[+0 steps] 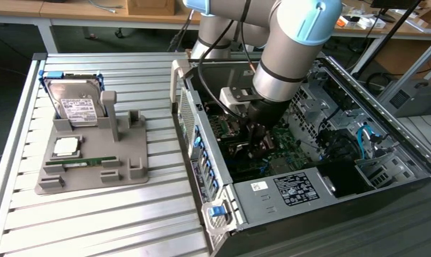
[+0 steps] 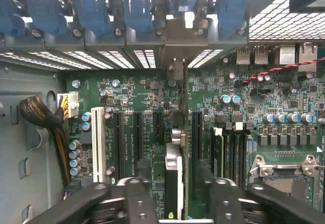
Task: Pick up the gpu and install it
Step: 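Insert the gpu into the slot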
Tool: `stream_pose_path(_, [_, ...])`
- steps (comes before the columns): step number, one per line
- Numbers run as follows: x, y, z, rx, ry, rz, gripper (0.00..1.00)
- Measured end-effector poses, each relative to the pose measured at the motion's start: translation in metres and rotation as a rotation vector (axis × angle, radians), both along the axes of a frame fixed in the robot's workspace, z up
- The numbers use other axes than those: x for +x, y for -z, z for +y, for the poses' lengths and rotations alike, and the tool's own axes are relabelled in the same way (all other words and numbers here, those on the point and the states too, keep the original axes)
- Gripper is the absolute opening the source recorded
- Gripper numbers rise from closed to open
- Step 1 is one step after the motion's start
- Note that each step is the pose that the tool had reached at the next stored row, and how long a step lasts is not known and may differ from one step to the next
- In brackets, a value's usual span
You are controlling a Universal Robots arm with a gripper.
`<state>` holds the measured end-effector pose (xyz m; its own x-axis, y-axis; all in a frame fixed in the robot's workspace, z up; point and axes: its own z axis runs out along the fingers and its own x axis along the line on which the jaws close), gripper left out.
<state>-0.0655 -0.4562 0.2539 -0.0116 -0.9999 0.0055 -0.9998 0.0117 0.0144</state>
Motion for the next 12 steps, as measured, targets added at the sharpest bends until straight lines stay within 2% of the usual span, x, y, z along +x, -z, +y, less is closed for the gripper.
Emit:
stream_pose_path(2, [0.0, 0.0, 0.0, 0.0, 0.0, 0.0, 0.58])
stream_pose_path(4, [0.0, 0.0, 0.0, 0.0, 0.0, 0.0, 0.58])
stream_pose_path(5, [0.0, 0.0, 0.0, 0.0, 0.0, 0.0, 0.64])
stream_pose_path(10, [0.0, -0.0007, -0.0001, -0.0003, 0.0, 0.0001, 0.64])
stream_pose_path(12, [0.0, -0.0091, 0.0, -0.0002, 0.0, -0.0001, 0.64])
